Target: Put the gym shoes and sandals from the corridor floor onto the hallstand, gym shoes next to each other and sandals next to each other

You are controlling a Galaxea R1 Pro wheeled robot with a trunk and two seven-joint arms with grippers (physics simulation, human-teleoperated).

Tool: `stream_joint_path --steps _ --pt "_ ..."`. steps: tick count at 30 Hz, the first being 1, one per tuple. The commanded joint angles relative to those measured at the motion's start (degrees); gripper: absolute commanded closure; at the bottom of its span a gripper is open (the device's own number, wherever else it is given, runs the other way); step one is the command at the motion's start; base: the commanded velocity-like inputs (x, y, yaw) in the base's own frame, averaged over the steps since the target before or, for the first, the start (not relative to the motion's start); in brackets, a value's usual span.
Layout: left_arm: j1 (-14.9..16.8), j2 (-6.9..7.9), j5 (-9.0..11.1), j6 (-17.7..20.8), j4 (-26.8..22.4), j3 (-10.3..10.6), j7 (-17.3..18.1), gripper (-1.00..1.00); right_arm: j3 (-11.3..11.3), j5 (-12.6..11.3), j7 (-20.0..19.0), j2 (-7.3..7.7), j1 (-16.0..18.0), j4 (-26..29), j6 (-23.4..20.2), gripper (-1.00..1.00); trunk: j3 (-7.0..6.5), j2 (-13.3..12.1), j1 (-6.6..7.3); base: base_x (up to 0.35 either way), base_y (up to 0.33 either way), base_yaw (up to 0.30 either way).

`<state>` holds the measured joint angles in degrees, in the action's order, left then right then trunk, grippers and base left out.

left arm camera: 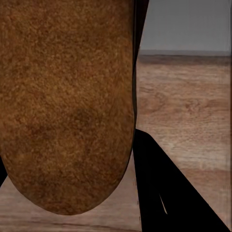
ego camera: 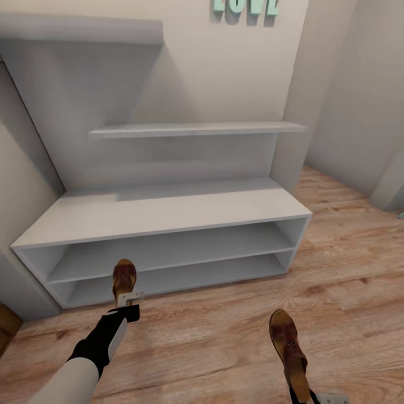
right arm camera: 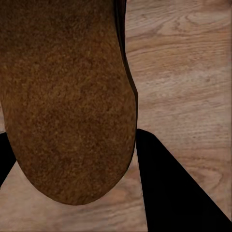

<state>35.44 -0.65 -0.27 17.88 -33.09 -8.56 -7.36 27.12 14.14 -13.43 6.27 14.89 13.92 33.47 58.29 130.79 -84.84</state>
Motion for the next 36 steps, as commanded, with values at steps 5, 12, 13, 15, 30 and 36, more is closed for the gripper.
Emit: stream_joint_path --steps 5,12,13,15,30,36 --pt "-0.02 -0.01 -0.07 0.51 -0.16 -0.23 0.06 1.0 0.48 0.18 -0.38 -0.03 0.05 -0.03 0.09 1.0 0.05 0.02 -0.02 0.329 -0.019 0.0" --pt "-0.06 0.26 0.21 0.44 -0.14 -0.18 -0.01 1.0 0.45 0.18 -0.38 -0.14 0.05 -0.03 0.11 1.0 0.05 0.02 -0.02 0.249 -0.002 0.0" --pt "-0.11 0.24 0.2 0.4 -0.14 -0.17 -0.01 1.0 0.44 0.18 -0.38 -0.15 0.05 -0.03 0.11 1.0 0.05 0.02 -0.02 0.076 0.0 0.0" --pt "-0.16 0.17 0.19 0.33 -0.15 -0.12 -0.03 1.0 0.41 0.18 -0.37 -0.19 0.05 -0.03 0.11 1.0 0.05 0.02 -0.02 0.04 0.0 0.0" --pt "-0.13 -0.02 0.11 0.15 -0.21 -0.23 -0.49 1.0 0.45 0.18 -0.37 -0.21 0.05 -0.01 0.11 1.0 0.23 0.02 -0.02 0.068 0.0 0.035" --pt "-0.12 0.2 0.17 0.19 -0.22 -0.26 -0.39 1.0 0.47 0.18 -0.37 -0.21 0.07 0.02 0.11 1.0 0.54 0.02 -0.02 0.296 0.0 0.15"
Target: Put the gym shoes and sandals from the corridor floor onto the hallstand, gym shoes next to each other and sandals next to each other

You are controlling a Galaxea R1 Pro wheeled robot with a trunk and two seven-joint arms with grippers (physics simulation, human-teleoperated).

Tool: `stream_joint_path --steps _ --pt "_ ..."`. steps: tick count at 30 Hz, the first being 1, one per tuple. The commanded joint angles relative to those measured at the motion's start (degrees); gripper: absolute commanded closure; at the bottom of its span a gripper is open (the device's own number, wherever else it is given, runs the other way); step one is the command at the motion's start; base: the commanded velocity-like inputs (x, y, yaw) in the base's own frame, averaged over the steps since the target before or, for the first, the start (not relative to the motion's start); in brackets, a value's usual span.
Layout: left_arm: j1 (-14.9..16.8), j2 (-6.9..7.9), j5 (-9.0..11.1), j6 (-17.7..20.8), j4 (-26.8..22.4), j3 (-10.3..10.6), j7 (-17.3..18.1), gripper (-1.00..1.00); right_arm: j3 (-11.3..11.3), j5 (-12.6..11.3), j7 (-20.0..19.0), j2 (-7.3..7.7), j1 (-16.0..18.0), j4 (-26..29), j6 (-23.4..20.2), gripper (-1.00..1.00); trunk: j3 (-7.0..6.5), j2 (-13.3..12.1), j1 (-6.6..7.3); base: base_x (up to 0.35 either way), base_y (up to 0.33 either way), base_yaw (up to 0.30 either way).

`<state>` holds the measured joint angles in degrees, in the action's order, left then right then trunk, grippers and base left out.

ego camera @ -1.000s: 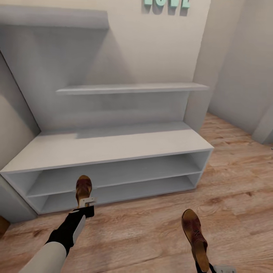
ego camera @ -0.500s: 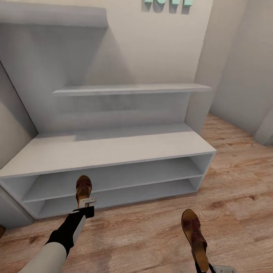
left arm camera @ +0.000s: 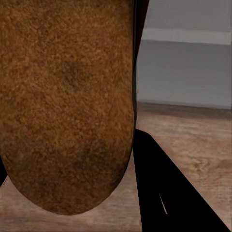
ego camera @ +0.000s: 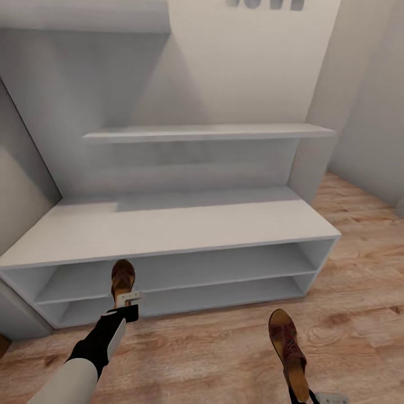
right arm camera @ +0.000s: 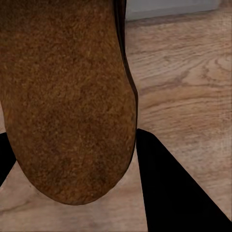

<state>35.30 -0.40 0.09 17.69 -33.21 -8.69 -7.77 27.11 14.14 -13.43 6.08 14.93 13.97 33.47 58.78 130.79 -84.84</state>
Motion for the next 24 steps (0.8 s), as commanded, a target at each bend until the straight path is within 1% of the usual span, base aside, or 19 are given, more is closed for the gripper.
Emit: stream_joint_path --steps 1,4,8,14,20,24 --pt "0.02 0.01 -0.16 0.4 -0.1 -0.15 0.07 1.0 0.48 0.19 -0.37 -0.01 0.03 -0.02 0.1 1.0 0.11 0.02 -0.02 0.319 0.0 0.168" --pt "0.03 0.14 -0.07 0.48 -0.1 -0.27 0.21 1.0 0.48 0.19 -0.39 -0.01 0.02 0.0 0.1 1.0 0.26 0.02 -0.02 0.325 0.0 0.155" --pt "0.03 0.14 -0.02 0.43 -0.1 -0.17 0.31 1.0 0.53 0.19 -0.37 0.0 0.01 0.0 0.14 1.0 0.35 0.02 -0.02 0.273 0.0 0.063" --pt "0.03 -0.15 -0.17 0.33 -0.1 -0.04 0.27 1.0 0.57 0.19 -0.38 0.06 0.04 0.01 0.19 1.0 0.36 0.02 -0.02 0.053 0.0 0.007" --pt "0.03 -0.14 -0.18 0.33 -0.1 -0.06 0.23 1.0 0.53 0.19 -0.4 0.13 0.01 0.01 0.19 1.0 0.36 0.02 -0.02 0.249 -0.086 0.0" --pt "0.03 -0.01 -0.18 0.33 -0.1 -0.06 0.34 1.0 0.5 0.19 -0.45 0.24 0.01 -0.06 0.19 1.0 0.36 0.02 -0.02 0.104 -0.04 0.0"
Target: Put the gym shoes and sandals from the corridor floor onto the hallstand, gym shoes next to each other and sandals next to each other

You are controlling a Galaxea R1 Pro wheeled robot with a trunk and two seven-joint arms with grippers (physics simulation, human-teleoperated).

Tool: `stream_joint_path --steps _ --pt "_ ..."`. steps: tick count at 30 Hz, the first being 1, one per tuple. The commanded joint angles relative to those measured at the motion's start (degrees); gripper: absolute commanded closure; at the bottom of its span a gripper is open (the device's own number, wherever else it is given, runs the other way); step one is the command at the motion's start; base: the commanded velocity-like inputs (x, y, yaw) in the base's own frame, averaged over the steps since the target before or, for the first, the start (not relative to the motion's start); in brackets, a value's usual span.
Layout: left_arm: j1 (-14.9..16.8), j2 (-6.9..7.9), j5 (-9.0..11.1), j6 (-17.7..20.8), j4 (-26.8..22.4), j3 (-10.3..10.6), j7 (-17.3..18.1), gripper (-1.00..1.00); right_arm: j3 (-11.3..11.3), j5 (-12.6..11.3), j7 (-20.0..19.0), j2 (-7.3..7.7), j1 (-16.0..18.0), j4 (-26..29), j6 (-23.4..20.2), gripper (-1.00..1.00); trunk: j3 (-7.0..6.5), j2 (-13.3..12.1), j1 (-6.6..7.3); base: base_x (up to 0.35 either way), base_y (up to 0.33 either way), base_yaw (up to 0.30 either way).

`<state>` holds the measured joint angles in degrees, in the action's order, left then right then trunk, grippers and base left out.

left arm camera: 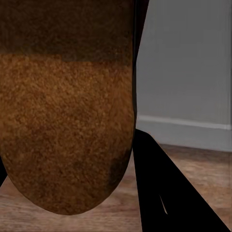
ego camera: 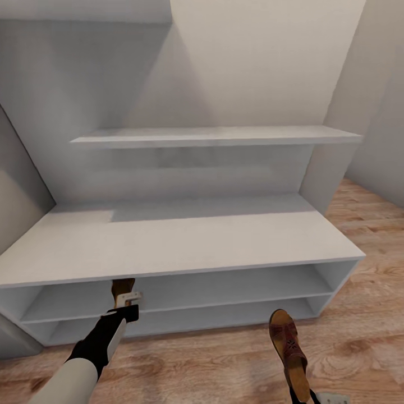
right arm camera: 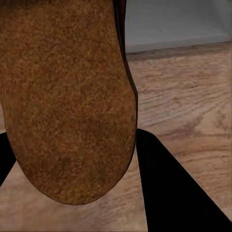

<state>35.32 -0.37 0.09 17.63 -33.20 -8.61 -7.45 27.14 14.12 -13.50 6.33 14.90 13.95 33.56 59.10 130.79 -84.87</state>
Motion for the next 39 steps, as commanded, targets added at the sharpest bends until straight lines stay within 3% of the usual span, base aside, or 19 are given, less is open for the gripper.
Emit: stream_joint_path --steps 1,23,39 --pt "0.01 -0.03 -0.18 0.39 -0.11 -0.14 0.03 1.0 0.45 0.21 -0.37 0.01 0.05 -0.04 0.1 1.0 0.05 0.02 0.0 0.044 -0.017 0.0" --pt "0.01 0.28 -0.18 0.39 -0.11 -0.25 0.15 1.0 0.38 0.3 -0.39 0.09 0.05 -0.06 0.1 1.0 0.05 0.02 0.0 0.151 -0.002 0.0" --pt "-0.05 0.29 -0.08 0.33 -0.11 -0.16 0.19 1.0 0.42 0.3 -0.42 0.09 0.05 -0.06 0.1 1.0 0.05 0.02 0.0 0.017 0.0 0.0"
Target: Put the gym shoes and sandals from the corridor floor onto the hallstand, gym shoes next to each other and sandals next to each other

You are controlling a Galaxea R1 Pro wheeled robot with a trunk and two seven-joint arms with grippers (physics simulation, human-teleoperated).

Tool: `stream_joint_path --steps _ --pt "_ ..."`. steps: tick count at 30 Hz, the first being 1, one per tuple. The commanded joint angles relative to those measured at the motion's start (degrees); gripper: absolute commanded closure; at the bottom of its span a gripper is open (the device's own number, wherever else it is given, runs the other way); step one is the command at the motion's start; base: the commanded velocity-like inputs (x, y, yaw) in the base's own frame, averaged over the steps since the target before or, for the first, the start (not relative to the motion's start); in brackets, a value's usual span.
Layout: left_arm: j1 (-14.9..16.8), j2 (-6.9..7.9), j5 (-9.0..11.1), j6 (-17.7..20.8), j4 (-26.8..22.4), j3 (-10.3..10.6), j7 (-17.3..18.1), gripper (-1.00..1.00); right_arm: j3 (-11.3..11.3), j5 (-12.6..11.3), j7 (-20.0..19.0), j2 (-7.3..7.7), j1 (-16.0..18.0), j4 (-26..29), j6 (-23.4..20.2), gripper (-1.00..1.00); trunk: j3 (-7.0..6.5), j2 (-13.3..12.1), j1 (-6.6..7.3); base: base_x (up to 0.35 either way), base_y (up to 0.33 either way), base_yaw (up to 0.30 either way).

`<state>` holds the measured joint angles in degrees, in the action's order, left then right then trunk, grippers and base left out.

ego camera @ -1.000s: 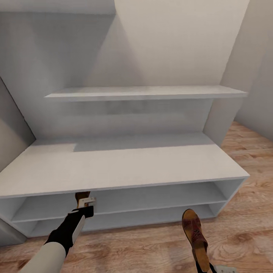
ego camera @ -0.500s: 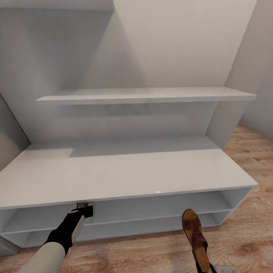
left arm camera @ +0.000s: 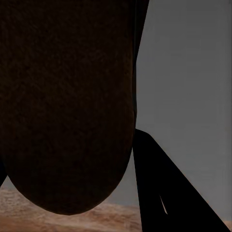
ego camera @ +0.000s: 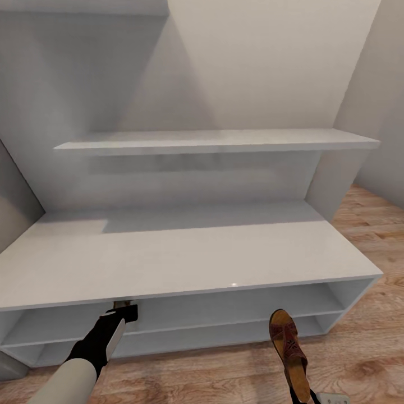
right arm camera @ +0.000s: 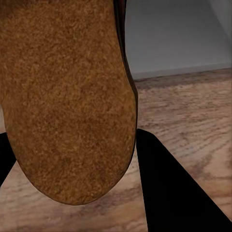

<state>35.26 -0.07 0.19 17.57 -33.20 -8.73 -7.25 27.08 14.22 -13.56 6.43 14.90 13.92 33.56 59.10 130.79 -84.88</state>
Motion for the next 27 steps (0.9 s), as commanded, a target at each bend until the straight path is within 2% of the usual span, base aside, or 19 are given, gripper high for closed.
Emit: stream_joint_path --steps 1,3,4,15,27 --pt "-0.03 -0.01 -0.19 0.35 -0.11 0.0 0.01 1.0 0.49 0.2 -0.36 -0.01 0.04 -0.04 0.1 1.0 0.05 0.02 0.01 0.0 0.0 0.0" --pt "-0.06 -0.06 -0.25 0.35 -0.11 0.04 -0.01 1.0 0.5 0.2 -0.35 -0.01 0.04 -0.04 0.1 1.0 0.05 0.02 0.01 0.0 0.0 0.0" --pt "-0.08 -0.06 -0.31 0.34 -0.11 0.04 0.0 -1.0 0.51 0.2 -0.34 -0.01 0.04 -0.04 0.1 1.0 0.05 0.02 0.01 0.0 0.0 0.0" --pt "-0.02 -0.01 -0.45 0.32 -0.11 0.03 0.05 -1.0 0.52 0.2 -0.33 -0.01 0.06 -0.04 0.1 1.0 0.05 0.02 0.01 -0.013 0.0 0.0" --pt "-0.02 -0.01 -0.37 0.3 -0.11 0.03 0.05 -1.0 0.52 0.2 -0.34 -0.01 0.04 -0.04 0.1 1.0 0.05 0.02 0.01 -0.271 0.0 0.0"
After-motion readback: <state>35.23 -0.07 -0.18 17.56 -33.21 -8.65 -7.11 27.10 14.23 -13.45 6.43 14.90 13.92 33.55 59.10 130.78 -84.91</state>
